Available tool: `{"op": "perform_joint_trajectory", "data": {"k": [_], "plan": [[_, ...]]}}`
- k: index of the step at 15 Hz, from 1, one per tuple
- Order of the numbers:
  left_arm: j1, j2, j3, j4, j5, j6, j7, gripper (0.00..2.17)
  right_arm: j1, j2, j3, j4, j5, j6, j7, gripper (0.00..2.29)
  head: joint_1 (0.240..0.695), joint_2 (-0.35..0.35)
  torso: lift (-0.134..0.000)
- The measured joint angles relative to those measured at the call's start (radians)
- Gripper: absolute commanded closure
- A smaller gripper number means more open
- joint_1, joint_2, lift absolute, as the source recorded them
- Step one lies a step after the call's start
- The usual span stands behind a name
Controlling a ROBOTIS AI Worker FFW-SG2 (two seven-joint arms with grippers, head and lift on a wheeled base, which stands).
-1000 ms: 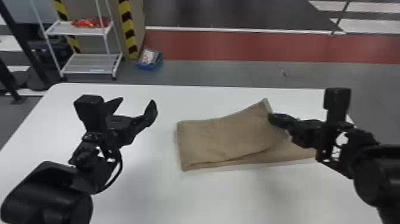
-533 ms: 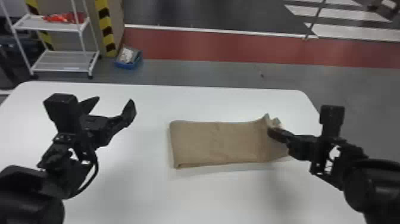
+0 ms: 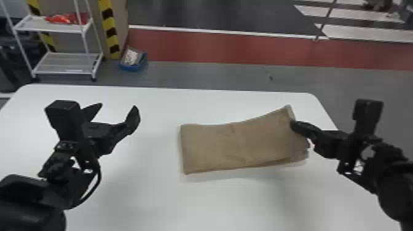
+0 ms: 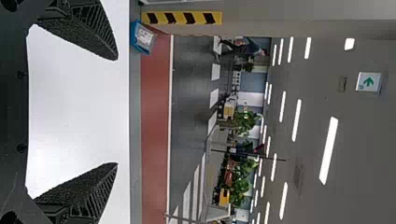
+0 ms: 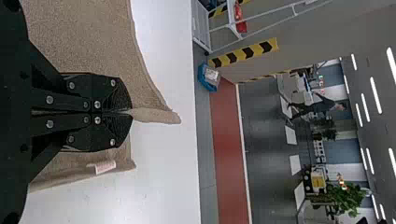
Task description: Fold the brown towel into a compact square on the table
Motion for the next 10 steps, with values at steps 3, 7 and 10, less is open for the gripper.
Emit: {"op": "perform_joint_trajectory", "data": {"k": [3,7,10], "plan": [[0.006,0.0,-0.001,-0.002,0.0,0.0,-0.001,0.08,-0.018,-0.021,-0.007,0.103,0.012,-0.045,0.009,1.32,0.695,-0.186,-0.124],[0.01,-0.001,-0.003,-0.002,-0.002,0.004,0.0,0.08,-0.041,-0.02,0.033,0.174,0.031,-0.097,0.021,1.32,0.695,-0.179,-0.124],[0.013,0.0,0.003,-0.003,-0.002,0.009,0.0,0.08,-0.03,-0.025,-0.002,0.118,-0.002,-0.087,0.026,1.32,0.695,-0.177,-0.124]]}}
